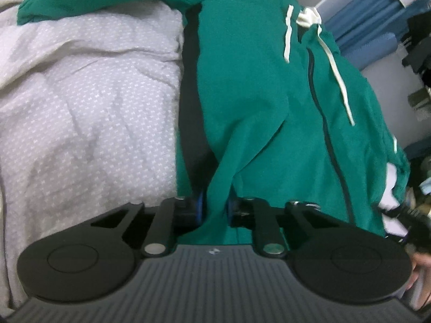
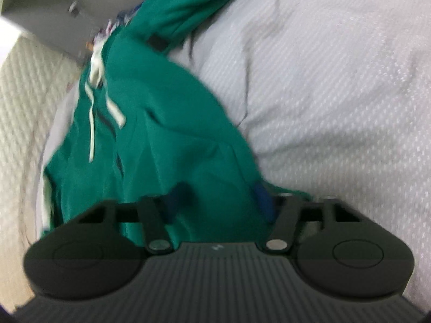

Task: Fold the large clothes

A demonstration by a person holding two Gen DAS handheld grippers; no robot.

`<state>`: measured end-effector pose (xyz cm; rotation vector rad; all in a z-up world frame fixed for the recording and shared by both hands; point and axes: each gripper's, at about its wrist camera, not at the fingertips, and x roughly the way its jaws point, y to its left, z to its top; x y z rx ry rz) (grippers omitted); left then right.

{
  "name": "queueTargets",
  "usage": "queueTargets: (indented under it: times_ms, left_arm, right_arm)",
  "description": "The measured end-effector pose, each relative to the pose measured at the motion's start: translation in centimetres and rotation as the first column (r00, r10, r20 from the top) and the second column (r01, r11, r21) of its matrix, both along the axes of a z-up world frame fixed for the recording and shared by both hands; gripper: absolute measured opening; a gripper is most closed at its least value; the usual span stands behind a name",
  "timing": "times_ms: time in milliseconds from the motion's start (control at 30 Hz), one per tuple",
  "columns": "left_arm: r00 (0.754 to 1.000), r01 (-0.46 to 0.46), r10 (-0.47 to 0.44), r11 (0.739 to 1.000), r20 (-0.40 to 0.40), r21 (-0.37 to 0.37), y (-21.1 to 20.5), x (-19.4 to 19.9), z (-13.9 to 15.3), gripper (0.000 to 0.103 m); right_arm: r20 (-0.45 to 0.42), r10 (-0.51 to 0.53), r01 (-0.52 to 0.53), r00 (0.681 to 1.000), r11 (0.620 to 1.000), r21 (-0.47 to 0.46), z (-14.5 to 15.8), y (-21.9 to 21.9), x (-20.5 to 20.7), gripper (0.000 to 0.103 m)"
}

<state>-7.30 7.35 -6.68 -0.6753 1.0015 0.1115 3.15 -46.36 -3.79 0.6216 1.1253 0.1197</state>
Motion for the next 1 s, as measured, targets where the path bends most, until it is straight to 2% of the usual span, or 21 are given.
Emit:
queueTargets:
  times_ms: [33,67,167,267,433,533,633,700,833,867,900,967,1000]
  left_arm:
    - [1.0,-0.006,0.006,1.0,0.006,-0.013,0.3,-0.2,0.4,0.01]
    - [1.0,-0.014,0.015,0.999,0.016,-0.028,0.7,-0.5,0.9,0.009]
    - [0.998,-0.029,0.033,0.997,0.052,-0.077,2.3,-1.8,3.1,0.007]
    - [0.996,-0.039,0.048,0.994,0.078,-0.106,3.9,-2.9,5.5,0.007]
    - [0.997,-0.038,0.043,0.996,0.064,-0.077,4.6,-4.1,8.0,0.007]
    - [1.0,-0.024,0.024,0.999,0.013,-0.028,3.8,-4.7,7.8,0.007]
    - [0.999,-0.028,0.027,0.999,-0.037,-0.019,3.1,-4.8,6.9,0.007]
    - [0.999,-0.027,0.027,1.0,-0.045,0.005,2.5,-5.0,6.9,0.007]
    - [0.999,-0.002,0.004,0.999,-0.047,0.05,1.6,-4.9,7.5,0.009]
    - [0.999,0.006,-0.003,0.998,-0.051,0.063,1.6,-5.0,7.8,0.009]
    - [0.998,0.014,-0.01,0.997,-0.054,0.073,1.6,-4.9,7.7,0.014]
    - [0.999,0.017,-0.012,0.996,-0.053,0.091,1.8,-5.1,8.2,0.031]
    - [0.999,0.016,-0.011,0.994,-0.041,0.106,1.9,-5.3,8.6,0.044]
  right_arm:
    - [0.005,0.032,-0.032,0.999,0.999,-0.021,0.6,0.3,-0.3,0.024]
    - [0.014,0.052,-0.052,0.999,0.998,-0.035,1.3,0.5,-0.5,0.015]
    - [0.072,0.134,-0.127,0.988,0.988,-0.084,4.5,0.6,-1.6,0.012]
    - [0.111,0.236,-0.223,0.965,0.968,-0.119,7.8,1.0,-3.0,0.011]
    - [0.125,0.395,-0.356,0.91,0.9,-0.252,12.4,2.6,-5.2,0.011]
    - [0.068,0.458,-0.415,0.886,0.852,-0.32,12.1,3.7,-6.0,0.011]
    - [0.0,0.496,-0.464,0.868,0.811,-0.356,10.6,4.7,-6.6,0.011]
    - [-0.03,0.489,-0.467,0.872,0.811,-0.352,9.4,5.1,-6.7,0.011]
    - [-0.017,0.453,-0.435,0.891,0.844,-0.314,9.4,4.8,-6.5,0.014]
    - [-0.01,0.449,-0.429,0.894,0.847,-0.314,9.8,4.7,-6.5,0.021]
    - [0.003,0.447,-0.423,0.894,0.848,-0.319,10.3,4.5,-6.5,0.024]
    - [0.043,0.446,-0.409,0.894,0.852,-0.328,11.4,4.9,-6.6,0.031]
    - [0.067,0.447,-0.403,0.892,0.853,-0.333,12.1,5.0,-6.7,0.036]
